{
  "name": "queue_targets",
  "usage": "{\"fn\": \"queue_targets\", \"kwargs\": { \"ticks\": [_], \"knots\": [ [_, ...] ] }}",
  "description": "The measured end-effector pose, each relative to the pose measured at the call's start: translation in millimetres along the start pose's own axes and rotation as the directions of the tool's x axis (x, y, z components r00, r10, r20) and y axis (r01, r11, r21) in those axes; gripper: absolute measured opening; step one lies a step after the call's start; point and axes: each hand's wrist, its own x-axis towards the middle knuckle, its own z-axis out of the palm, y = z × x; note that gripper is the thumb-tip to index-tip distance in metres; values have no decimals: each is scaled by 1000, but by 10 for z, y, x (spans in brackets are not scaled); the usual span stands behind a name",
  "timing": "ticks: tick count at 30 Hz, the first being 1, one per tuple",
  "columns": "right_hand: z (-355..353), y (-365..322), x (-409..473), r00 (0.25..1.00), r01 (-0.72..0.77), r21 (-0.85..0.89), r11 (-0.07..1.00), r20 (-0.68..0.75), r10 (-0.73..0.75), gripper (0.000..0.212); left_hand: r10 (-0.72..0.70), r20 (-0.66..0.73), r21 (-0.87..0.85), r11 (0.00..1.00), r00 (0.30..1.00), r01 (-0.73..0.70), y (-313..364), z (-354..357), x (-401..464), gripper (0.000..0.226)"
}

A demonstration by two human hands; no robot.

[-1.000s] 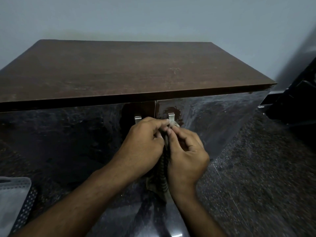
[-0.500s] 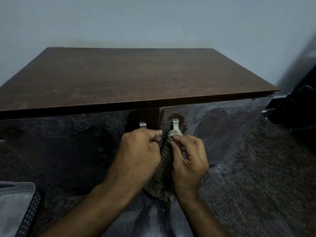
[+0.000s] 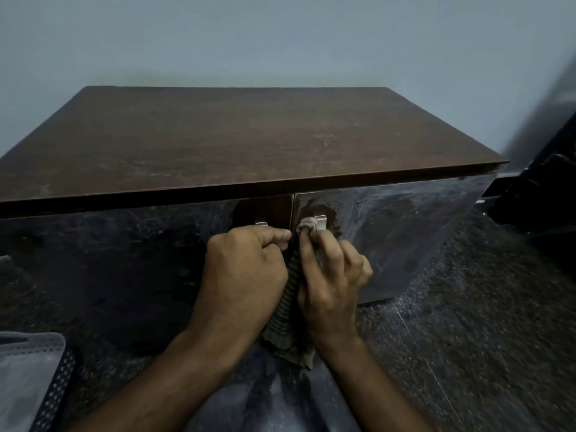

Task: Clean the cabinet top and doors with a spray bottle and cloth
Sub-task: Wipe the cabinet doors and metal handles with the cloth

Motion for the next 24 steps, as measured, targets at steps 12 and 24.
{"fn": "queue_targets", "kwargs": {
  "ticks": [12,24],
  "knots": [
    [-76,38,506,976,128,282,951,-204,-71,17,61,-51,3,998,997,-61,-71,-10,16,37],
    [-210,39,613,976,94,160,983,-212,-59,26,95,11,5,995,995,-95,-55,34,4,40]
  ]
}}
